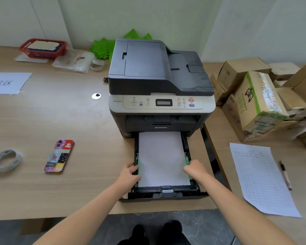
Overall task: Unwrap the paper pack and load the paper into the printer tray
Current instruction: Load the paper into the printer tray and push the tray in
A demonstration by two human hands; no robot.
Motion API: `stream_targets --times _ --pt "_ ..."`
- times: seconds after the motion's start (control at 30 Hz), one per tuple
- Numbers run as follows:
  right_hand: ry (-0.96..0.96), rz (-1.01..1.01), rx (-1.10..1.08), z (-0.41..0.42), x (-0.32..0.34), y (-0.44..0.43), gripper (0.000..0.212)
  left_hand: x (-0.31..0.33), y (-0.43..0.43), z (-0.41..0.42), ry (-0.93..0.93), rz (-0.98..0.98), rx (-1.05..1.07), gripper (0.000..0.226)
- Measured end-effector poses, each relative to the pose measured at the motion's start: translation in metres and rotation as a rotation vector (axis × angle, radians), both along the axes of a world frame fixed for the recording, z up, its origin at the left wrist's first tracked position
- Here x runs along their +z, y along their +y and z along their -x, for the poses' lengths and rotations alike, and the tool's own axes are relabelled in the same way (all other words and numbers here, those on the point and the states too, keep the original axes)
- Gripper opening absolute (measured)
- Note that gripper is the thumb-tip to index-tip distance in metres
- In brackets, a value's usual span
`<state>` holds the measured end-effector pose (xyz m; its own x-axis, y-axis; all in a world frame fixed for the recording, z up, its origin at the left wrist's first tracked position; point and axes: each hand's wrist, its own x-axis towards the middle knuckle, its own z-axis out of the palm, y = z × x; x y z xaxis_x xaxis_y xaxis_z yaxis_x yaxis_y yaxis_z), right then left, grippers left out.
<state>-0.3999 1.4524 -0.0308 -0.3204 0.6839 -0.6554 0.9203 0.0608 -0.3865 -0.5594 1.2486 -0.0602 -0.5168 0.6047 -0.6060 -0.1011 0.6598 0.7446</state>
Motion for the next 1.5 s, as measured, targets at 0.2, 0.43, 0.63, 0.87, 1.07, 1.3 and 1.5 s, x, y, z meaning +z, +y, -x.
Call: stream_targets --times 0.2,0.43,0.63,0.87,1.07,1.3,1.5 --pt "0.058 0.133 0.054 -0.018 0.005 0.008 0.066 0.000 -0.015 -0.006 0.182 0.199 -0.558 0.153" --pt "0.173 0.063 -0.015 -0.023 -0.004 0.006 0.059 -0.006 -0.018 -0.018 0.533 0.122 -0.526 0.138" --pt "0.493 -0.189 -0.101 0.003 0.017 0.003 0.042 -0.001 0.009 0.001 0.751 0.141 -0.339 0.106" --pt "0.526 0.104 0.197 0.006 0.037 -0.012 0.031 -0.008 0.030 0.018 0.899 0.072 -0.288 0.064" --pt "0.188 -0.031 0.443 -0.001 0.017 -0.005 0.040 0.014 0.021 0.003 0.756 -0.273 -0.546 0.018" --pt "0.077 -0.105 0.531 0.009 0.007 0.005 0.046 -0.001 0.027 0.014 0.565 0.024 -0.638 0.037" --pt "0.014 -0.243 0.552 0.033 0.006 0.027 0.048 0.010 0.059 0.035 0.494 0.063 -0.463 0.042"
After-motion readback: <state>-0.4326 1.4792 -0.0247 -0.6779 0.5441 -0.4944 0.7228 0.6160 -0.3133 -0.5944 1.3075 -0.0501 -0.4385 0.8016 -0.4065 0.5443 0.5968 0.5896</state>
